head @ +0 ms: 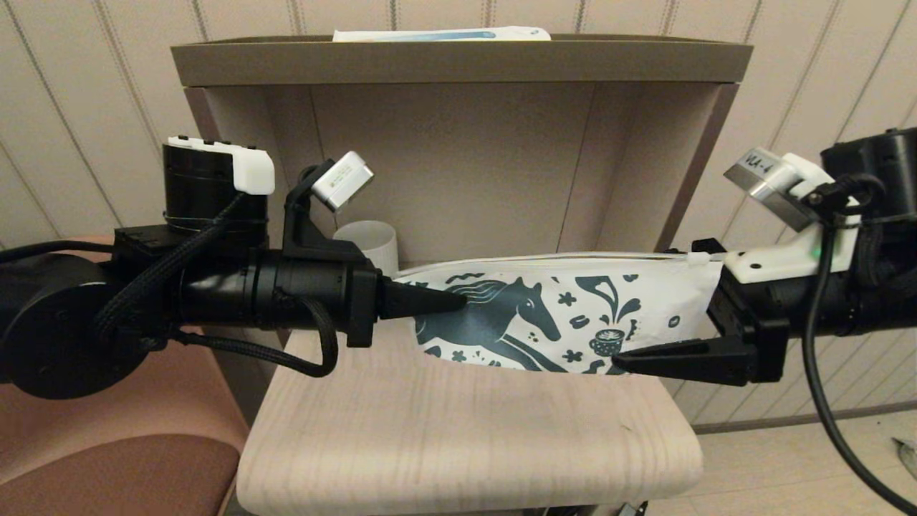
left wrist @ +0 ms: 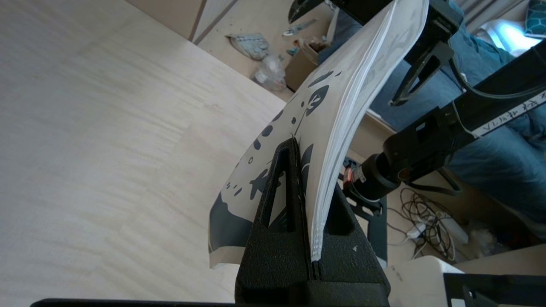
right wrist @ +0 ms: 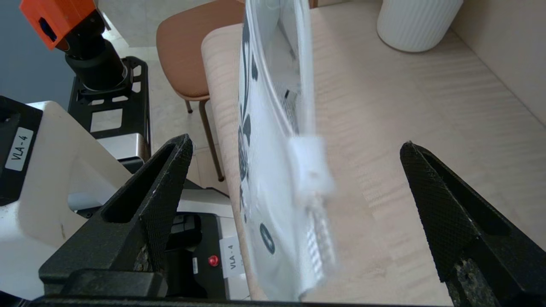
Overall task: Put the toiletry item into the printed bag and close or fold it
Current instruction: Hand it to the other hand
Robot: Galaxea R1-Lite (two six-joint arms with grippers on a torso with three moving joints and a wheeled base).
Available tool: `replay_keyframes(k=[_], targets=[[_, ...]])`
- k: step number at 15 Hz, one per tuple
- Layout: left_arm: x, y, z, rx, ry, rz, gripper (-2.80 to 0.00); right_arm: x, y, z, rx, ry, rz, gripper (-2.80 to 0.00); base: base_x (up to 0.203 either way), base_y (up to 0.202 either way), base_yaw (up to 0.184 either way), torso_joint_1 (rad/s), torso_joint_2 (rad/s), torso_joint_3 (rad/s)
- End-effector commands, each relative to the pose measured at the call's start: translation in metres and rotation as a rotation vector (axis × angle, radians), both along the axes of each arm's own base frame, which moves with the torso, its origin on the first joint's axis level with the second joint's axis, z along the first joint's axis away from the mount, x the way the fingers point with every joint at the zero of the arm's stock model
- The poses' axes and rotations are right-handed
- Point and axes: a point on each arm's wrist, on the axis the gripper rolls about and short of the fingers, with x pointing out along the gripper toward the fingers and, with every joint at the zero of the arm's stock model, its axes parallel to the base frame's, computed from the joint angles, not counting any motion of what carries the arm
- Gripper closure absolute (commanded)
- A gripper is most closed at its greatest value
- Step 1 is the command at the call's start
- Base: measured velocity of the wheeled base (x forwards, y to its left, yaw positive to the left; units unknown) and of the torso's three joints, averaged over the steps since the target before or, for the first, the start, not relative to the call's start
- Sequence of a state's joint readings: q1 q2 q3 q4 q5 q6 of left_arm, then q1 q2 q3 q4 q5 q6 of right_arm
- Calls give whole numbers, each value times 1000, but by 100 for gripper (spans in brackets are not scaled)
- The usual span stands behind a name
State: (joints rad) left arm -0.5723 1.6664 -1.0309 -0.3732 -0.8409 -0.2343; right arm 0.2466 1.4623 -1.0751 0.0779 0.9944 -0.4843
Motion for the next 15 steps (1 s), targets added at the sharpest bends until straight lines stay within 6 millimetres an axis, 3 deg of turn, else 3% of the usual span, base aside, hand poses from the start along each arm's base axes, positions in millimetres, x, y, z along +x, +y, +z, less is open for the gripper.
replay_keyframes(k=[1, 3, 4, 15], targets=[[0, 0, 0, -1, 1, -5, 0, 0, 0, 2, 3, -9, 6, -280, 0, 0, 0, 0, 0, 0], [0, 0, 0, -1, 1, -5, 0, 0, 0, 2, 4, -10, 6, -280, 0, 0, 0, 0, 0, 0], [0, 0, 0, -1, 1, -4, 0, 1, 0, 2, 3, -9, 6, 0, 0, 0, 0, 0, 0, 0], [0, 0, -1, -2, 6, -17, 0, -1, 1, 0, -1, 3, 13, 0, 0, 0, 0, 0, 0, 0]])
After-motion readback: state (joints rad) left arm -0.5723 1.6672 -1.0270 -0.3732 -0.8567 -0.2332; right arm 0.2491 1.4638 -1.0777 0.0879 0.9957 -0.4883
